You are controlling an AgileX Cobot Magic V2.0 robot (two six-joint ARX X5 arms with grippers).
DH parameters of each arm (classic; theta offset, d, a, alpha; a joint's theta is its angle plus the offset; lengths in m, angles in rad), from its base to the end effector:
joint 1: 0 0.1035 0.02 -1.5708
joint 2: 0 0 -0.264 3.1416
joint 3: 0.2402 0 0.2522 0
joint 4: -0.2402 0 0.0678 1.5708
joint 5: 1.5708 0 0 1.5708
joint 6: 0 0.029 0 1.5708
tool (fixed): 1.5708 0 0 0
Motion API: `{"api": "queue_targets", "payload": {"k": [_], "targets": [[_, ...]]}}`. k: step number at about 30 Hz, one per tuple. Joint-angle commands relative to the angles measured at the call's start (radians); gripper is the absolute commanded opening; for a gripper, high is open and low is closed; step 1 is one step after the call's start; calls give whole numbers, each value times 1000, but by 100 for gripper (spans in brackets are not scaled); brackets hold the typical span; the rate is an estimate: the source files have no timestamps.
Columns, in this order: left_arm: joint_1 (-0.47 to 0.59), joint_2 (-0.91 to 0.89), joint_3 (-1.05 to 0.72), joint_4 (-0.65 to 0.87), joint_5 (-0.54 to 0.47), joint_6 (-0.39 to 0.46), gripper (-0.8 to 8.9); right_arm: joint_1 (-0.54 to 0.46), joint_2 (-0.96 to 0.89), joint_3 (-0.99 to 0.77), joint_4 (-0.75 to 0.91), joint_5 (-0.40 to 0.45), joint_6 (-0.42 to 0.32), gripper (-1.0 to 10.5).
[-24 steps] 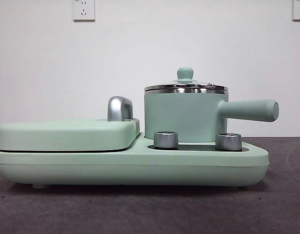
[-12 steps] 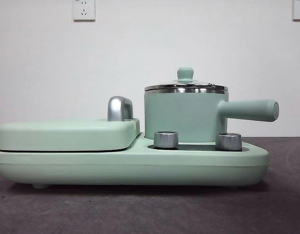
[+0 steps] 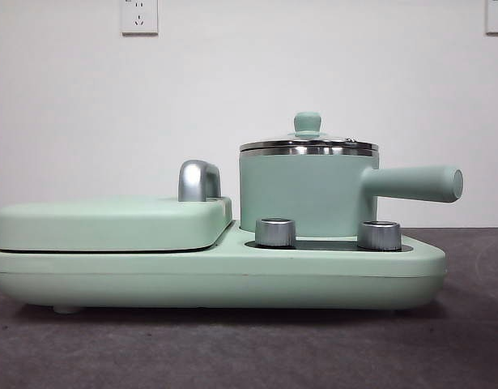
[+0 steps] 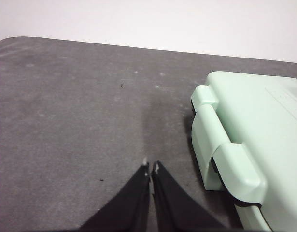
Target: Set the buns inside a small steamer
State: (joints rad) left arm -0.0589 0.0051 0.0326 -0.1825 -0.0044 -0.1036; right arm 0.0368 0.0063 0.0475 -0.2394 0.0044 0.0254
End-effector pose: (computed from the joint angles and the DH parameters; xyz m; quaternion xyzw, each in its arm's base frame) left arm 0.0947 -0.0055 0.1566 -0.0492 0.0787 -0.0231 0.9954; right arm 0.0931 0.0033 0.1561 0.0106 0.0991 0.0149 0.9949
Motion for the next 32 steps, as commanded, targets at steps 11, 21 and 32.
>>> {"api": "queue_targets", "payload": {"k": [11,21,32], "targets": [[2,-2,-20,-5,-4,9,13,-2,-3,-36,76,4,-11,18],[2,-2,-20,-5,-4,9,13,-2,-3,-36,82,4,-11,18],[2,-2,-20,-5,-4,9,13,-2,-3,-36,82,4,-11,18]]}}
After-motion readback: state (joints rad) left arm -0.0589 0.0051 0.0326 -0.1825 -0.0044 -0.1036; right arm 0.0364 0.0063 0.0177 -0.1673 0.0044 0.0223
